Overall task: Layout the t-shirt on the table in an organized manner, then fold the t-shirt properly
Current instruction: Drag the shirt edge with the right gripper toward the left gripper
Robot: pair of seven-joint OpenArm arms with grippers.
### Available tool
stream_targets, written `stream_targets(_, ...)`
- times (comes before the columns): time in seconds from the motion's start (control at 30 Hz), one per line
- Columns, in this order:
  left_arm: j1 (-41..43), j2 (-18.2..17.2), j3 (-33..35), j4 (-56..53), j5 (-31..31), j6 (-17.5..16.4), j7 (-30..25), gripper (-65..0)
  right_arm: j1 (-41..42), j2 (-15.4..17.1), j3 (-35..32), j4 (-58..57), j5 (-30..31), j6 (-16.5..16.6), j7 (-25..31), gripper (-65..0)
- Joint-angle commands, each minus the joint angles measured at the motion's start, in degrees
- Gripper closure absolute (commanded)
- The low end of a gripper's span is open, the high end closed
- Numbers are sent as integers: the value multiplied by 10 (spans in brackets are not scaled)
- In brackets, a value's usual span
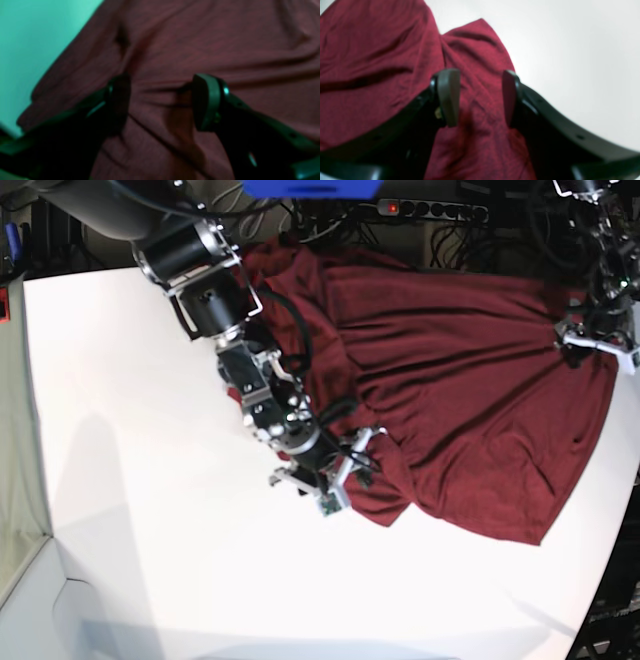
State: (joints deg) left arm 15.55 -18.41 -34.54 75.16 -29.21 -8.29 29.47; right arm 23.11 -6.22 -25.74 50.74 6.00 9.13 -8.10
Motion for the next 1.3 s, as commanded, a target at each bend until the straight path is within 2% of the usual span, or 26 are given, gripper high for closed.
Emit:
stream_targets(0.0,4,-4,0,-1,8,9,34,-384,14,-6,-2,10,1,1,15,-285)
stream_targets(0.13,13,-4,-21,-3,9,-53,35,-384,12,-6,-2,10,1,1,15,-285)
stream_targets(0.23,12,-2,-36,-8,9,-77,36,-384,11,-6,1,9,1,1,15,-285)
stream_targets(0.47,16,-4,-36,-8,9,-81,37,-383,10,-6,1,7,1,0,15,-286)
stream_targets(0.73,25,-1,-37,-2,9,-82,35,-383,25,-7,2,-72,4,-1,16,-286)
stream_targets(0.9,25,-1,-37,-5,9,-82,34,-383,22,-7,-2,-78,1,-1,15,-280)
stream_targets(0.97,23,-3,-37,-6,9,-82,34,-384,22,-5,-2,-78,1,-1,15,-231)
stream_targets(1.0,23,-4,-37,-6,9,-82,34,-384,21,-5,-1,-78,1,-1,15,-184)
stream_targets(1.07,23,-5,-37,-7,9,-82,34,-384,16,-2,1,-75,1,-1,15,-33)
stream_targets(1.1,23,-5,-38,-8,9,-82,34,-384,18,1,1,-75,1,-1,13,0)
stream_targets(1.27,23,-5,-58,-8,9,-83,34,-384,27,14,39,-59,1,-1,8,0)
